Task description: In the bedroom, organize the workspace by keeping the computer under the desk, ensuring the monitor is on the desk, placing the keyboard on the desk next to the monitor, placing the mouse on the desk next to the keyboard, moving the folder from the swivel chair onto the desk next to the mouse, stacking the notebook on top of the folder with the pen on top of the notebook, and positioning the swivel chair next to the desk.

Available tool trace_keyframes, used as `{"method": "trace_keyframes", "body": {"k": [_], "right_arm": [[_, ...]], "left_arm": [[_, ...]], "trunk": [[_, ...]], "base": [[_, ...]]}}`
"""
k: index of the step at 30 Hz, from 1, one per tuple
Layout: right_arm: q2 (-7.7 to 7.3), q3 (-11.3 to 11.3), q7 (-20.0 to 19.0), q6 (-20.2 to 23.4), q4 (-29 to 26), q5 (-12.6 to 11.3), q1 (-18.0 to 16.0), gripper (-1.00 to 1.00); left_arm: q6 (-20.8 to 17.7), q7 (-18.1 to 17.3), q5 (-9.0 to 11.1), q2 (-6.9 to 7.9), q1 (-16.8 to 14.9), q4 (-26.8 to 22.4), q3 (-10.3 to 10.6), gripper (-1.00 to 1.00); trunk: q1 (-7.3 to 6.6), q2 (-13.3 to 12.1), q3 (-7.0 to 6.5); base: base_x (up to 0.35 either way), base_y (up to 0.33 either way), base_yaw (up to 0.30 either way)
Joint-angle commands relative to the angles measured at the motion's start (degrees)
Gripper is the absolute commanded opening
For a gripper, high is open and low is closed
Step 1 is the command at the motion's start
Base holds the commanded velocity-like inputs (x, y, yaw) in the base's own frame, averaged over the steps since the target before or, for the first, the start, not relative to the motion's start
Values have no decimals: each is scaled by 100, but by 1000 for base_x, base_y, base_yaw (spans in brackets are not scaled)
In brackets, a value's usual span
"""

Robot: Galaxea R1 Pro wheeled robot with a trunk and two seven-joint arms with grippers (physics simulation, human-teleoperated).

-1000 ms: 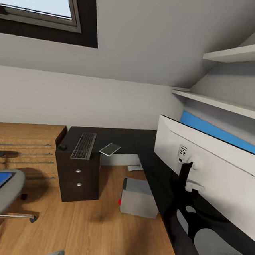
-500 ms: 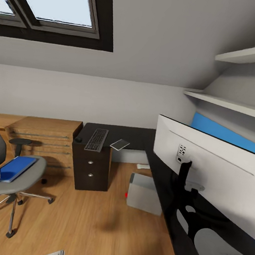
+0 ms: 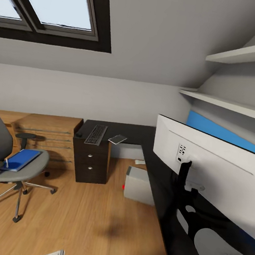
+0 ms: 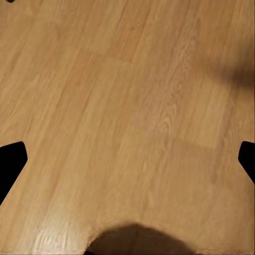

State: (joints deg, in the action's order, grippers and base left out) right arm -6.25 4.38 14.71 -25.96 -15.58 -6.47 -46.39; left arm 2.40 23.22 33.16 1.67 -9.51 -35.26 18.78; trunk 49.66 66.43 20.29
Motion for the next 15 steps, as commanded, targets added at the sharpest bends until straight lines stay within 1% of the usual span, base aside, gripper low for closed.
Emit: {"method": "trace_keyframes", "body": {"k": [1, 4, 7, 15], "right_arm": [[-7, 72, 32, -32, 37, -205, -2, -100], [-7, 72, 28, -32, 44, -174, -2, -100], [-7, 72, 24, -32, 46, -170, -2, -100], [-7, 72, 24, -32, 48, -172, -2, -100]], "left_arm": [[24, 48, 59, 9, -5, -7, 46, 100], [33, 51, 59, 9, -5, -7, 38, 100], [33, 51, 53, 9, -5, -7, 38, 100], [33, 51, 51, 9, -3, -7, 38, 100]], "trunk": [[-3, 4, 8], [-3, 4, 8], [-3, 4, 8], [-3, 4, 8]], "base": [[-299, -147, 0], [-303, -135, 0], [-322, -68, 0], [-333, -2, 0]]}}
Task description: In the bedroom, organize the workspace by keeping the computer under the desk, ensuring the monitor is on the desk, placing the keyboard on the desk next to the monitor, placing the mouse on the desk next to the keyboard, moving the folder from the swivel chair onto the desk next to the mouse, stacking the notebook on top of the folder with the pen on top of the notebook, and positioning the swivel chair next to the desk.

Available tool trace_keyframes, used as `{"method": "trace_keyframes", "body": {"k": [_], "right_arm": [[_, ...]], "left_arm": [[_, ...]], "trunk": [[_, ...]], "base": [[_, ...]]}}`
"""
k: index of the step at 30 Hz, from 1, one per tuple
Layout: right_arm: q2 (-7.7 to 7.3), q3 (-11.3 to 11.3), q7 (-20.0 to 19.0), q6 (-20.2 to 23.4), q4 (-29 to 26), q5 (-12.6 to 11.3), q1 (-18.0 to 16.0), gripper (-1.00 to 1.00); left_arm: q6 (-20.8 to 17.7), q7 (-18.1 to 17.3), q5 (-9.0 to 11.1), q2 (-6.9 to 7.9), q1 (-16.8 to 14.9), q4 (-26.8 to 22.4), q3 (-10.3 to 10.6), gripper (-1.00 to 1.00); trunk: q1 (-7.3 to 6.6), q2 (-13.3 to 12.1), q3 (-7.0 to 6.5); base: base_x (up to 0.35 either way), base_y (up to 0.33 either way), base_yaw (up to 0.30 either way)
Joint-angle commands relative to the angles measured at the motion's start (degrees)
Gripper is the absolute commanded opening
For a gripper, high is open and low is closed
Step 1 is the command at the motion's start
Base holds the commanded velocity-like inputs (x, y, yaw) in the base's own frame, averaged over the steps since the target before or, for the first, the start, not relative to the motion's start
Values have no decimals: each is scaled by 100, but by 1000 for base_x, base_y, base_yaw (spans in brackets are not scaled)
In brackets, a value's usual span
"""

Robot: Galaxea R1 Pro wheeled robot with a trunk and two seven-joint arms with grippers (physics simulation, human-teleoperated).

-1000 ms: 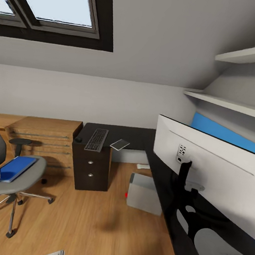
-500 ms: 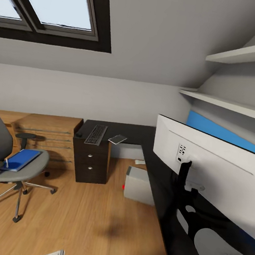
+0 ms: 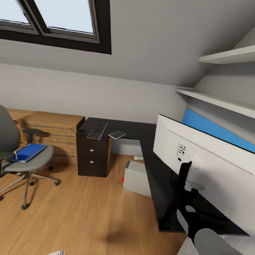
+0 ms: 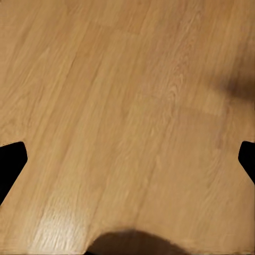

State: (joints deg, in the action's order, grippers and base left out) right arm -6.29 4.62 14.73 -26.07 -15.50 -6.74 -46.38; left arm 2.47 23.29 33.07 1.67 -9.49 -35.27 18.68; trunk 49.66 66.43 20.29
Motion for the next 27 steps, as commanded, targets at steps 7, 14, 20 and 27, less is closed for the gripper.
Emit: {"method": "trace_keyframes", "body": {"k": [7, 14, 20, 27], "right_arm": [[-4, 52, 15, -21, 47, -151, -2, -100], [-4, 48, 13, -21, 47, -160, -2, 100], [-4, 48, 12, -21, 47, -166, -2, 100], [-9, 48, 12, -21, 47, -162, -2, 100]], "left_arm": [[25, 44, 60, 8, -9, -6, 48, 100], [27, 44, 60, 8, -8, -6, 48, 100], [25, 44, 60, 8, -7, -6, 48, 100], [32, 44, 55, 8, -7, -6, 48, 100]], "trunk": [[-3, 4, 8], [-3, 4, 8], [-3, 4, 8], [-3, 4, 8]], "base": [[-293, 47, 0], [-18, 1, 0], [0, 0, 0], [0, 0, 0]]}}
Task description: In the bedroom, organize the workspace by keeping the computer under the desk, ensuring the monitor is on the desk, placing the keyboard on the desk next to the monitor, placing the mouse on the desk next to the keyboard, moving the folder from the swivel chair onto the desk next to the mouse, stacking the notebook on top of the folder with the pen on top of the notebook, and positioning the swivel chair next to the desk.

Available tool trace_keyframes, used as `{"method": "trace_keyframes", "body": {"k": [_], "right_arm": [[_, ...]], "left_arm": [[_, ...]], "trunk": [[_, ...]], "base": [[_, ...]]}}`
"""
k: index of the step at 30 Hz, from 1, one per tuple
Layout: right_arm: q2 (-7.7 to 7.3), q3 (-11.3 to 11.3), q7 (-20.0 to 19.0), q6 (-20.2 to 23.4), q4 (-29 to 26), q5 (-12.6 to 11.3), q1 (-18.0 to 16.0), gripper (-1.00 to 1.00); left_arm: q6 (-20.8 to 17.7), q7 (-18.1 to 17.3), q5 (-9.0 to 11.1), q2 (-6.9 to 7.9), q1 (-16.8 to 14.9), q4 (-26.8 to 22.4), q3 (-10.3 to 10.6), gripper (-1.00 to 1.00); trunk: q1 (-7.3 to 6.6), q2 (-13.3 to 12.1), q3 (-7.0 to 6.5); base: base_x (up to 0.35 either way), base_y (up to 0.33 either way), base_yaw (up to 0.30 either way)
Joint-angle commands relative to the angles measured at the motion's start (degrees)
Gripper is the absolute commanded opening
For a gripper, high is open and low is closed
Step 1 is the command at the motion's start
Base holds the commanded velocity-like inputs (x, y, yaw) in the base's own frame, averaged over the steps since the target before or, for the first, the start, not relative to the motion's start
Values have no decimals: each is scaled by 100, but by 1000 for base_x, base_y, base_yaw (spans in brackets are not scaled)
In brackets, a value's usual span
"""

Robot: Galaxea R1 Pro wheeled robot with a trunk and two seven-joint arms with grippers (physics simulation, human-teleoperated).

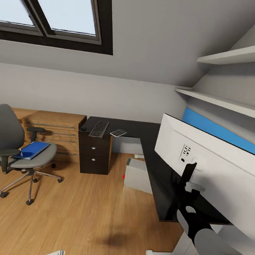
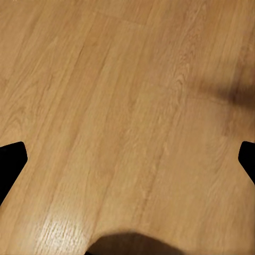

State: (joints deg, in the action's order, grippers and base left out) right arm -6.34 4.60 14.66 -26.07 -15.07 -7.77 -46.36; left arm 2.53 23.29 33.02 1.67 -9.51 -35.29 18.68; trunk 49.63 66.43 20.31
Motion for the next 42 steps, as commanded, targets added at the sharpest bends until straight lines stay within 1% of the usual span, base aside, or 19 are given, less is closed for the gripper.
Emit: {"method": "trace_keyframes", "body": {"k": [1, 7, 11, 30, 35, 42], "right_arm": [[-5, 49, 19, -21, 4, -58, -5, 100], [-7, 49, 19, -21, 4, -58, -5, 100], [-7, 49, 19, -21, 4, -53, -5, 100], [-9, 45, 19, -21, 1, -52, -5, 100], [-8, 46, 24, -19, -3, -66, -5, 100], [-1, 49, 29, 2, -5, -74, -5, 100]], "left_arm": [[27, 44, 57, 9, -6, -4, 48, 100], [53, 44, 62, 9, -6, -4, 48, 100], [99, 44, 64, 9, -6, -4, 54, 100], [116, 44, 72, 9, -2, -4, 49, 100], [116, 42, 67, 9, -4, -4, 51, 100], [118, 40, 57, 9, -6, -4, 63, 100]], "trunk": [[0, 4, 7], [0, 4, 7], [0, 4, 7], [0, 4, 7], [0, 4, 7], [0, 4, 7]], "base": [[0, 0, 0], [-2, 0, 0], [-164, 0, 0], [-320, -3, 0], [-307, -128, 0], [-204, -255, 0]]}}
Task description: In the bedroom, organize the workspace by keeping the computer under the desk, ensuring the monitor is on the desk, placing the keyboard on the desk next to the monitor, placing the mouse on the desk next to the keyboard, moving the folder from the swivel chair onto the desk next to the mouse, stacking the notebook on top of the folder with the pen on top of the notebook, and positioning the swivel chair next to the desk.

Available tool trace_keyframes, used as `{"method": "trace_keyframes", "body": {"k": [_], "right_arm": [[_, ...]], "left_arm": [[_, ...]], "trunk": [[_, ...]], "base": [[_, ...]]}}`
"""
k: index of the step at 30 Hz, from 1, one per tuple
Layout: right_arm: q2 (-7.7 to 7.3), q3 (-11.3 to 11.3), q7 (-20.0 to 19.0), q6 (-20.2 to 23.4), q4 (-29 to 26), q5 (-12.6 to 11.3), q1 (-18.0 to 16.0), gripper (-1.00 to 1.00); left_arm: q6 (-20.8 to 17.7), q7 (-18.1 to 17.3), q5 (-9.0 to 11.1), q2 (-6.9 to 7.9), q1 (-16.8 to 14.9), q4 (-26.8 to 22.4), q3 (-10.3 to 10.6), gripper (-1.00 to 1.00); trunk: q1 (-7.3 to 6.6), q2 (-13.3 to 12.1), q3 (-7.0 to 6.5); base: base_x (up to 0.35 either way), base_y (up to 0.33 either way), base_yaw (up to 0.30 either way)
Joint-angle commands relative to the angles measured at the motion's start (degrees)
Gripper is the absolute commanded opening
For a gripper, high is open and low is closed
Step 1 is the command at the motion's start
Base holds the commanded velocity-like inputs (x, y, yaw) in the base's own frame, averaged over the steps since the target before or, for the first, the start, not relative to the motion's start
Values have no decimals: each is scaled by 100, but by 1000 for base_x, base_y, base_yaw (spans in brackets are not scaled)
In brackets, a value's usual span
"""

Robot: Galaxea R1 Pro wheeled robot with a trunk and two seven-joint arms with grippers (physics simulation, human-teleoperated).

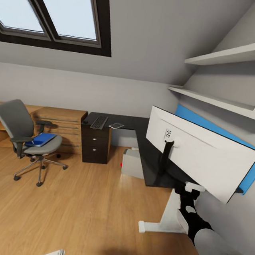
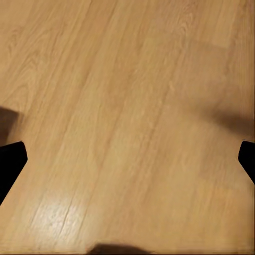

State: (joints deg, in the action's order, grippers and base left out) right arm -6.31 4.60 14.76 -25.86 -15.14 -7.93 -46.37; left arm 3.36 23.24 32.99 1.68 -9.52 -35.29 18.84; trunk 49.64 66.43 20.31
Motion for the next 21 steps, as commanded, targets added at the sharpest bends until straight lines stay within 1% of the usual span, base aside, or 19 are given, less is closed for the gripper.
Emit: {"method": "trace_keyframes", "body": {"k": [1, 11, 15, 21], "right_arm": [[-4, 47, 20, -14, 3, -60, -4, 100], [5, 34, 40, -29, 1, -68, -4, 100], [7, 37, 36, -35, 2, -64, -4, 100], [7, 33, 35, -41, 2, -62, -4, 100]], "left_arm": [[36, 44, 60, 8, -4, -4, 48, 100], [33, 47, 59, 8, -6, -4, 52, 100], [35, 46, 59, 8, -5, -4, 50, 100], [41, 45, 59, 8, -4, -4, 50, 100]], "trunk": [[-1, 4, 7], [-1, 4, 7], [-1, 4, 7], [-1, 4, 7]], "base": [[-93, -310, 0], [-17, -338, 0], [92, -336, 0], [161, -312, 0]]}}
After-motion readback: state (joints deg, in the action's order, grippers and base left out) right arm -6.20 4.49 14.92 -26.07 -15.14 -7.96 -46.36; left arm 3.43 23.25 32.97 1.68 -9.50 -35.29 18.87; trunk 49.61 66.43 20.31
